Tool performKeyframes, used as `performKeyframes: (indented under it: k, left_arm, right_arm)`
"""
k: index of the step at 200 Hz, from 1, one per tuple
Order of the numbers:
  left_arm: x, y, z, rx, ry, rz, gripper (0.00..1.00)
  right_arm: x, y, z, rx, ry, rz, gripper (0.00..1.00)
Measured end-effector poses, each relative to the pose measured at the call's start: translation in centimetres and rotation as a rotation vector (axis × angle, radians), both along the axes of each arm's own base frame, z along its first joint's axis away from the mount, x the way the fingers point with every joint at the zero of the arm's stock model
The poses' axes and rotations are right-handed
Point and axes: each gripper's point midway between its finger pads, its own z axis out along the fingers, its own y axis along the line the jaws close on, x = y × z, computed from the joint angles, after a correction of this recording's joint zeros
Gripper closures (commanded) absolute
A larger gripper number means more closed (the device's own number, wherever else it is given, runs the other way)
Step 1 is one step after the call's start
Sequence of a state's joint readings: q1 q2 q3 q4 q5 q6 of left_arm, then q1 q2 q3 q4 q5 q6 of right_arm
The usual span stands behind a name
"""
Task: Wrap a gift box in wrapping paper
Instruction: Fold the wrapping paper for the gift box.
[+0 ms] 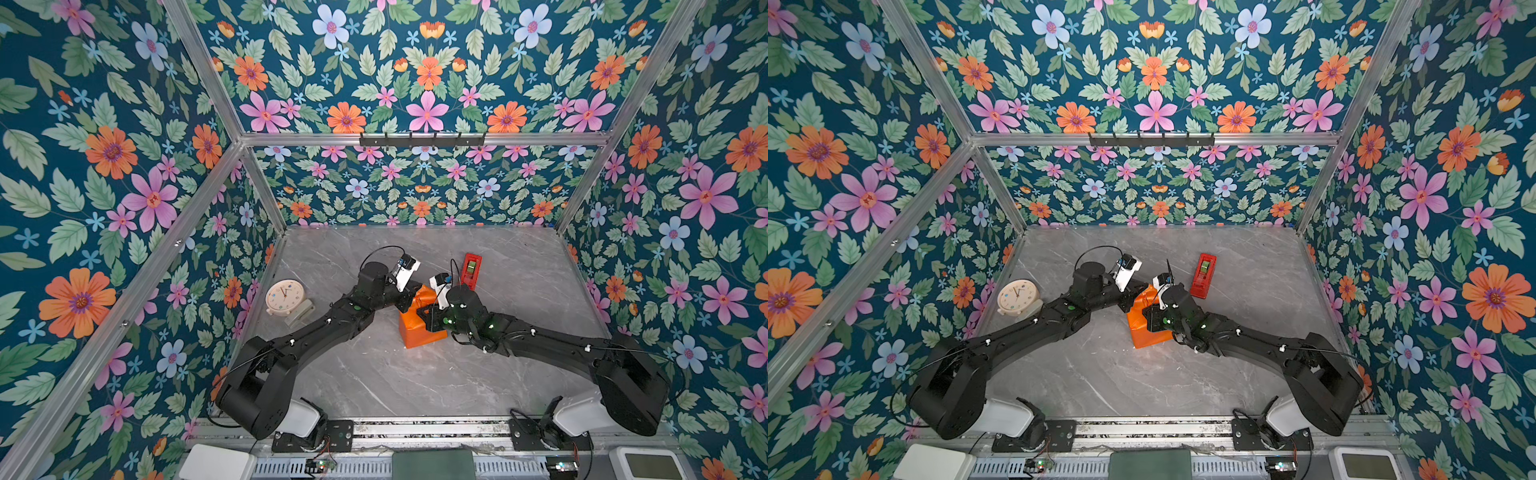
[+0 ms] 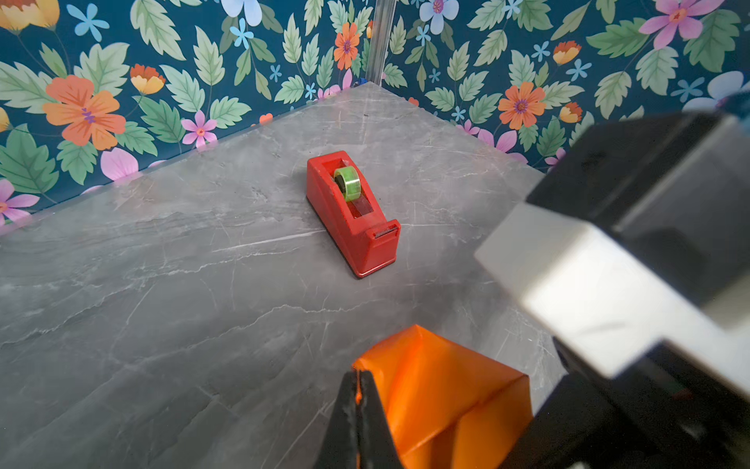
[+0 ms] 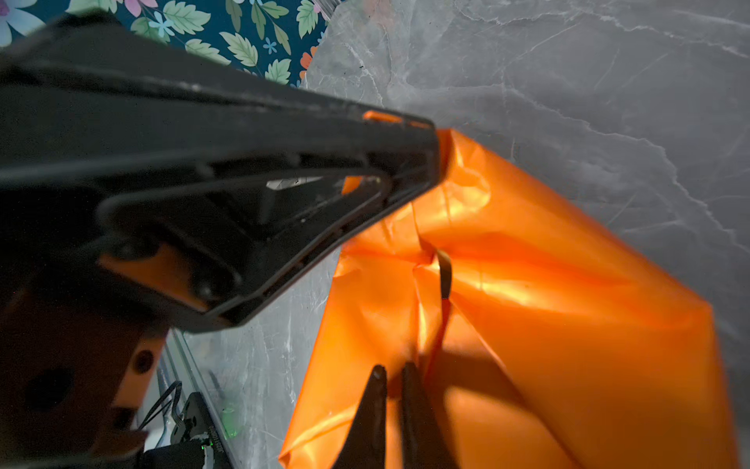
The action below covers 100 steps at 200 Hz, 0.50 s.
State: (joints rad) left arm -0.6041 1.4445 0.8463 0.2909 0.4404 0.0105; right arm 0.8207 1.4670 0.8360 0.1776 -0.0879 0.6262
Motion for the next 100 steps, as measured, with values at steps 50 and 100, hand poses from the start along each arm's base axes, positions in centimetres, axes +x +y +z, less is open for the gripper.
performKeyframes:
  k: [50,100]
  left_arm:
    - [-1.0,-0.2,-0.3,-0.008,0.016,-0.033,1.00]
    - [-2.4,-0.5,-0.5,-0.036,0.056,-0.053,1.00]
  right_arm:
    - [0.2,-0.2,-0.4,0.026,0.032,-0.045,0.90]
    - [0.3,-0.3,-0.6,0.046,0.054,-0.075,0.92]
